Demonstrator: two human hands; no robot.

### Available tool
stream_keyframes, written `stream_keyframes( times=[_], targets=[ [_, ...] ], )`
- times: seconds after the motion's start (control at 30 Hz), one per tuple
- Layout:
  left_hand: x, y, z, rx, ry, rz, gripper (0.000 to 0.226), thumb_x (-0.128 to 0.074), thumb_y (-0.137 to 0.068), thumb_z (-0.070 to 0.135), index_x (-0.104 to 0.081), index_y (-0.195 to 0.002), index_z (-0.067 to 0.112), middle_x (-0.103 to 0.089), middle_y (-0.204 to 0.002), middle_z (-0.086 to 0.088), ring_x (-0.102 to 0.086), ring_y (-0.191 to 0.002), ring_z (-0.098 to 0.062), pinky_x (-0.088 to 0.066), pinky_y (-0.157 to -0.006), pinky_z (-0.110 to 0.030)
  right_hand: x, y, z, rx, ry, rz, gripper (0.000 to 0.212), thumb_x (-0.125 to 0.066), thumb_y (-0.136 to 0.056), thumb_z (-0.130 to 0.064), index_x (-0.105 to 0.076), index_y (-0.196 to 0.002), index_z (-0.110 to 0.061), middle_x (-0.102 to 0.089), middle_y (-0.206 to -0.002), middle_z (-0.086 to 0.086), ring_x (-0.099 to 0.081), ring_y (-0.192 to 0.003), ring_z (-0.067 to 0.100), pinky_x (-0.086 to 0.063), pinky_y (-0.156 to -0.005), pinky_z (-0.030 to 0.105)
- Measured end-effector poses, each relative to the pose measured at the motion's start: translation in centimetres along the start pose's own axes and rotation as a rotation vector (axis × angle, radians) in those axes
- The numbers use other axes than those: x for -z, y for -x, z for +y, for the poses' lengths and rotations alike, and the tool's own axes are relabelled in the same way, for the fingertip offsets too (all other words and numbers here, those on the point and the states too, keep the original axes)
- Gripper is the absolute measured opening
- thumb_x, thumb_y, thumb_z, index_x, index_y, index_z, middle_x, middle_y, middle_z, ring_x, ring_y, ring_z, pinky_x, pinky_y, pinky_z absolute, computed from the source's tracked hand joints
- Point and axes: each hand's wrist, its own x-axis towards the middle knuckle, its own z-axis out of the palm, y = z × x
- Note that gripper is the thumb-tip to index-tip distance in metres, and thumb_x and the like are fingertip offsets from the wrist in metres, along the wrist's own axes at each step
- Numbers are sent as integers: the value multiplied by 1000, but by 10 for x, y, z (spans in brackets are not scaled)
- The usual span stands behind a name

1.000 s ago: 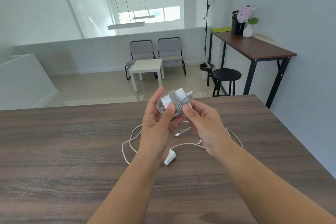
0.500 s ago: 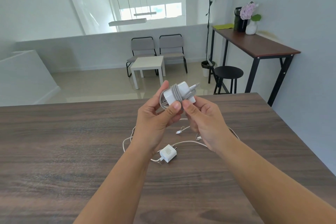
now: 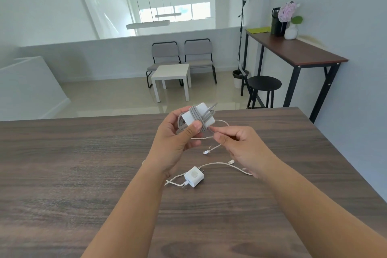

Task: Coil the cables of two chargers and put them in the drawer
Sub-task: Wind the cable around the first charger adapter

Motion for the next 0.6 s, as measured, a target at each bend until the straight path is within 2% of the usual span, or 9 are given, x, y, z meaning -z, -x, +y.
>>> stream_keyframes(
  times=[0.03,0.07,0.17,0.27,0.37,0.5,0.53,0.6],
  targets=[
    [2,-2,-3,-6,-24,42,45,-76,-73,22,-63,-116,24,-71,-102,2,-70,-83,-20,-55,-60,-24,3,-1,1,28,178,42,20,-61,-94,-17,-71,-110,-22,-67,-65,-21,-62,-62,-5,-42,-61,11],
    [3,-3,-5,-15,-62,78,42,-76,-76,20,-62,-115,25,-70,-102,1,-70,-81,-17,-55,-61,-24,7,-2,1,50,364,54,16,-63,-92,-23,-74,-103,-27,-69,-69,-18,-61,-65,-4,-44,-64,13],
    [5,-5,-13,-48,-195,112,39,-75,-83,11,-61,-116,25,-69,-104,-2,-69,-81,-11,-56,-63,-25,21,-4,-20,83,720,-2,11,-67,-87,-33,-75,-84,-28,-56,-52,-16,-50,-53,-3,-36,-53,9],
    [2,-5,-18,-87,-351,99,43,-81,-79,16,-64,-116,30,-71,-100,3,-65,-78,-9,-56,-65,-26,30,-8,-47,109,940,-132,21,-67,-85,-43,-71,-77,-24,-55,-53,-11,-48,-50,1,-33,-48,12],
    [-4,-4,-20,-108,-436,38,49,-84,-76,19,-64,-118,31,-71,-101,6,-64,-72,-3,-54,-66,-23,36,-21,-66,137,982,-218,22,-64,-87,-43,-71,-80,-23,-58,-59,-11,-49,-54,2,-39,-54,18],
    [-11,2,-8,-76,-322,-92,48,-79,-77,7,-64,-120,22,-71,-98,3,-64,-69,0,-51,-61,-15,50,-42,-78,140,845,-243,18,-63,-90,-36,-72,-81,-24,-58,-53,-23,-49,-51,-5,-37,-51,8],
    [-11,3,-5,-80,-311,-126,49,-79,-76,8,-64,-121,21,-72,-98,4,-64,-72,-2,-51,-63,-16,52,-45,-77,140,805,-258,18,-64,-89,-37,-72,-80,-24,-57,-55,-20,-48,-52,-4,-37,-53,9],
    [-9,4,0,-86,-295,-184,50,-81,-75,13,-65,-122,21,-73,-100,4,-66,-81,-6,-52,-69,-20,55,-49,-72,135,732,-299,21,-66,-87,-40,-71,-78,-21,-53,-59,-12,-44,-55,3,-37,-59,19]
  ],
)
